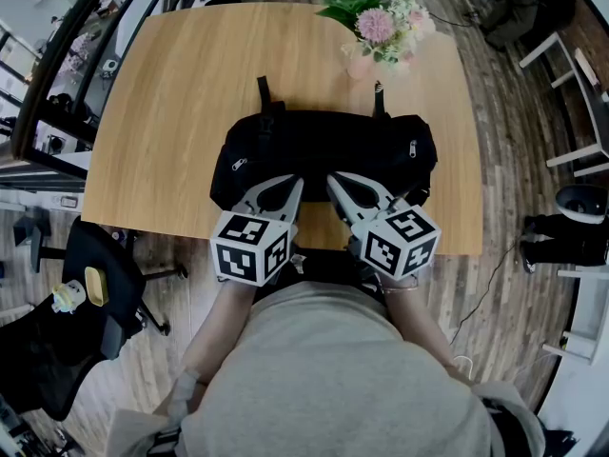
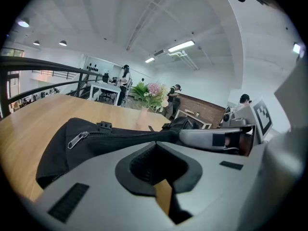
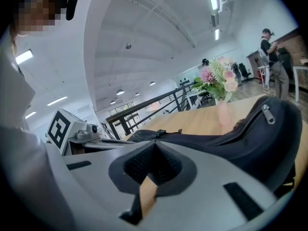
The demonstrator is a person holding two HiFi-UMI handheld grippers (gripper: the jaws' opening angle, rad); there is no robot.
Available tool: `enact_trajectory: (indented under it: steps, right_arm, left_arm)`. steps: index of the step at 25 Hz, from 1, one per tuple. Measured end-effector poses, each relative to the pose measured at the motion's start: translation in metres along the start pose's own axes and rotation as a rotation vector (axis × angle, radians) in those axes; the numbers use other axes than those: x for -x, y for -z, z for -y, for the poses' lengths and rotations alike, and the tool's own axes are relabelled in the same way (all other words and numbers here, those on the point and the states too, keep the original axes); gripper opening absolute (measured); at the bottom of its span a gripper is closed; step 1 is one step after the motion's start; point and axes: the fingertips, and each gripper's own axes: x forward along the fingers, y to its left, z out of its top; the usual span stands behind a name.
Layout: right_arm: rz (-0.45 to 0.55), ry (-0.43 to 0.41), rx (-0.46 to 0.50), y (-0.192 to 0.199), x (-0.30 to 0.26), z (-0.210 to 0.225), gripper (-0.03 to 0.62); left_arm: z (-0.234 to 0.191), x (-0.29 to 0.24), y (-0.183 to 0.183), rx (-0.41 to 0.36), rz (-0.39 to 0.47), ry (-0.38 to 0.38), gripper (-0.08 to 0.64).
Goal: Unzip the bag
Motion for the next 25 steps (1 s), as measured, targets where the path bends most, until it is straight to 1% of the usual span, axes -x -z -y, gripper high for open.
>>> enact_trajectory:
  steps: [9, 25]
  right_arm:
    - [-0.007, -0.015, 0.023, 0.0000, 0.0015, -0.0024, 0.005]
    - [-0.040, 0.004, 0.051, 0.0057, 0.0028, 0.0047, 0.005]
  left_arm:
    - [0.0037, 0.0002, 0.0015, 0.002, -0.002, 0.005, 0.017]
    - [0.0014, 0.0038, 0.0044, 0.035, 0.002, 0.010, 0.017]
